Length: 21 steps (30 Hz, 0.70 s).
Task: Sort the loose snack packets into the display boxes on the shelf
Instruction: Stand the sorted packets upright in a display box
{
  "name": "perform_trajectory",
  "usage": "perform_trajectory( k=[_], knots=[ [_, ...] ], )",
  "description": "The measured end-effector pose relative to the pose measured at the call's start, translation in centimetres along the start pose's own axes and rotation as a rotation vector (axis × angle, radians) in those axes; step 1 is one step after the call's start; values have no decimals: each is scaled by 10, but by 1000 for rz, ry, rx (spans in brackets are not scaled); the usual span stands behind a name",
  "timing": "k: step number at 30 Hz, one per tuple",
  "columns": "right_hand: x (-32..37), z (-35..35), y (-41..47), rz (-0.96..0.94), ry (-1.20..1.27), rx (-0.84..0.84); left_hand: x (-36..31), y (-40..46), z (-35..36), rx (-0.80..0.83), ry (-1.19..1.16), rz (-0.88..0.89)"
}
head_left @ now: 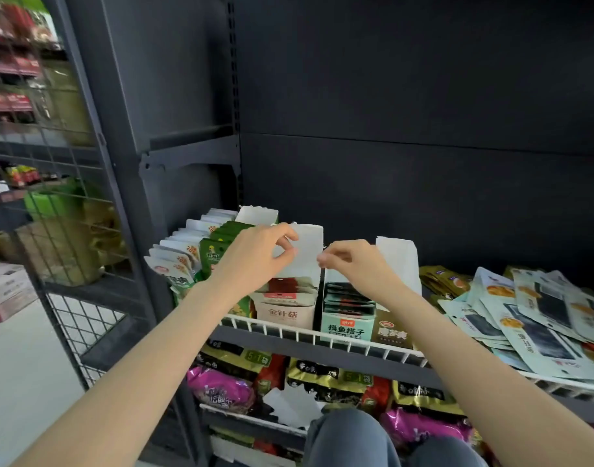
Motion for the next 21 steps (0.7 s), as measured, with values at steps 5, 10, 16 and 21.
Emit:
perform_trajectory(
  k=[5,10,16,21],
  knots=[
    [-38,-55,-8,79,2,-268,-50,13,38,-80,-183,-46],
    [-106,-110,-22,231,-129,-475,-130,39,116,-15,-329,-32],
    [-207,-156,-36,539,-387,-316,-200,50,232,282,-282,-39],
    [-270,-183,-46,758,-462,-123,-214,47,313,564,-182,103]
  ],
)
Point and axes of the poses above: each hand's wrist, its own y-axis towards the middle knuckle, its own z-axis out of the palm, x = y × z, the point moved 2 cm from there along y, towards the middle knuckle, and after that the axes turned 13 degrees about -x, right-handed, at the moved point
